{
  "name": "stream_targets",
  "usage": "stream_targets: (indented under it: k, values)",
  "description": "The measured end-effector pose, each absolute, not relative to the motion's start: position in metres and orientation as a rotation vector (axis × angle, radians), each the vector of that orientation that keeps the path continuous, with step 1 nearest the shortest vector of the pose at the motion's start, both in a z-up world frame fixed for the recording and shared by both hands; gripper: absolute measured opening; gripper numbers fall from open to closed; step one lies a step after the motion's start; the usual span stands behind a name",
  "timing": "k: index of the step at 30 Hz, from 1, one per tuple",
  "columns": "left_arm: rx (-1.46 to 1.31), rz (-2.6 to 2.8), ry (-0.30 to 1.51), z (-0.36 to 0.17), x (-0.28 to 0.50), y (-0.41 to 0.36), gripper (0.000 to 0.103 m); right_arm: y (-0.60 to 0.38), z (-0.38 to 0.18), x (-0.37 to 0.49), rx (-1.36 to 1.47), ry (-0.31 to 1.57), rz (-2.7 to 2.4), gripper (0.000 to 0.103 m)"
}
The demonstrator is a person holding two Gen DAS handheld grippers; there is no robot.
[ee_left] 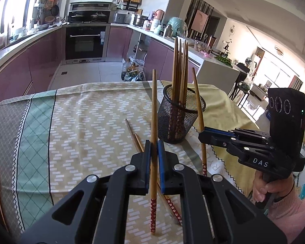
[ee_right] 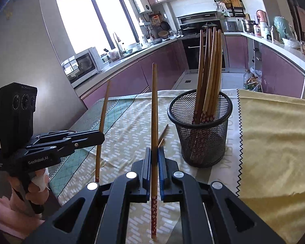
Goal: Organize utensils
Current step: 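Raise the left gripper's chopstick into the cup while the right gripper inserts its own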
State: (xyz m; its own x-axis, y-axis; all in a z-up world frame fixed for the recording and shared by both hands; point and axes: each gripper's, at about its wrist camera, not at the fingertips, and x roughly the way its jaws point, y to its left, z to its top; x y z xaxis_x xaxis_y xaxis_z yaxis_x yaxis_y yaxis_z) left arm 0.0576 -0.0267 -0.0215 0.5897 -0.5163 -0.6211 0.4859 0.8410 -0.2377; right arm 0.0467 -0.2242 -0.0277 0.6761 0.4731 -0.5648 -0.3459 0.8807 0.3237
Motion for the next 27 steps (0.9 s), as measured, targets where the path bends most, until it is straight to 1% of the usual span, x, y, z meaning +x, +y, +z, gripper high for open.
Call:
stream_targets:
  k: [14, 27]
  values:
    - [-0.101, -0.628, 0.638, 0.022, 0.047, -0.016, 0.007, -0.245, -0.011, 0.041, 0.236, 0.613, 0.454, 0.006]
    - [-0.103, -0.660, 0.569, 0.053, 0.059, -0.038, 0.007, -0.255, 0.018, 0.044, 0.224, 0.527, 0.432, 0.006]
